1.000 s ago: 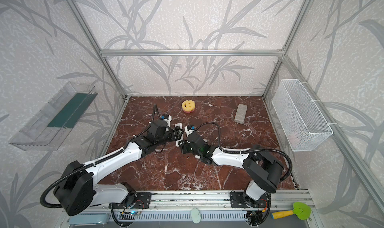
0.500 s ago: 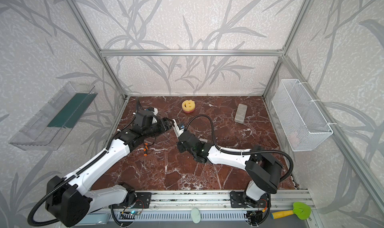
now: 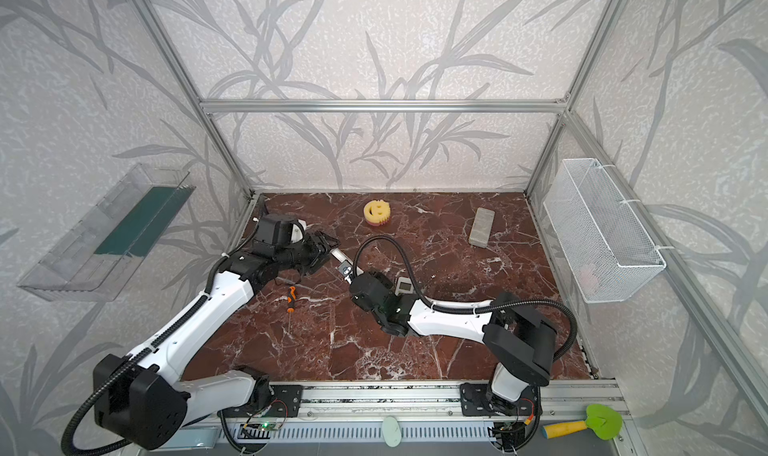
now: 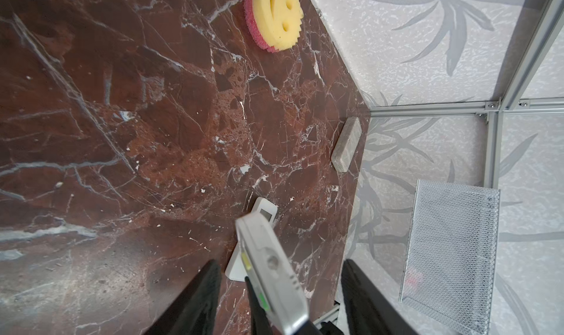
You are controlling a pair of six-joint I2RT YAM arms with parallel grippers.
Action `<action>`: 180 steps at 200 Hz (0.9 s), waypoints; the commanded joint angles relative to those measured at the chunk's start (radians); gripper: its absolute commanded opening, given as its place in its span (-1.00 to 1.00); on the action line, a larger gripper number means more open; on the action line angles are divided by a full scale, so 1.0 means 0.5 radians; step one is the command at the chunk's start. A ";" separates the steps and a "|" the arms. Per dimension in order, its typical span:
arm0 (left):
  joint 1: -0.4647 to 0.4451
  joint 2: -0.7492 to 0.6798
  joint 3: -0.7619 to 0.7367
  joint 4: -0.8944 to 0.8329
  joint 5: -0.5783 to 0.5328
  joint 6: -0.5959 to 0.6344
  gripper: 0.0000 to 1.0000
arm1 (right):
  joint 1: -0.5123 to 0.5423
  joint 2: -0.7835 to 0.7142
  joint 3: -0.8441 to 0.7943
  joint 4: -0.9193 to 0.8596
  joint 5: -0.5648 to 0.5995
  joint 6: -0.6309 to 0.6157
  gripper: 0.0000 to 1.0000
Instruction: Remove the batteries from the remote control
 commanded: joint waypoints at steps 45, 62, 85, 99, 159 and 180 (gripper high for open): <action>0.009 0.042 -0.139 0.118 0.166 -0.278 0.17 | 0.082 0.072 0.037 0.193 0.227 -0.364 -0.72; 0.009 0.092 -0.179 0.165 0.236 -0.330 0.11 | 0.116 0.103 0.060 0.236 0.314 -0.471 -0.71; 0.009 0.128 -0.195 0.196 0.268 -0.355 0.01 | 0.156 0.170 0.070 0.315 0.422 -0.593 -0.66; 0.009 0.132 -0.191 0.201 0.266 -0.340 -0.13 | 0.169 0.201 0.079 0.331 0.456 -0.657 -0.62; 0.012 0.137 -0.169 0.133 0.265 -0.214 -0.75 | 0.179 0.240 0.062 0.405 0.549 -0.768 -0.31; 0.015 0.133 -0.168 0.143 0.239 -0.154 -0.89 | 0.180 0.204 0.058 0.399 0.554 -0.763 0.02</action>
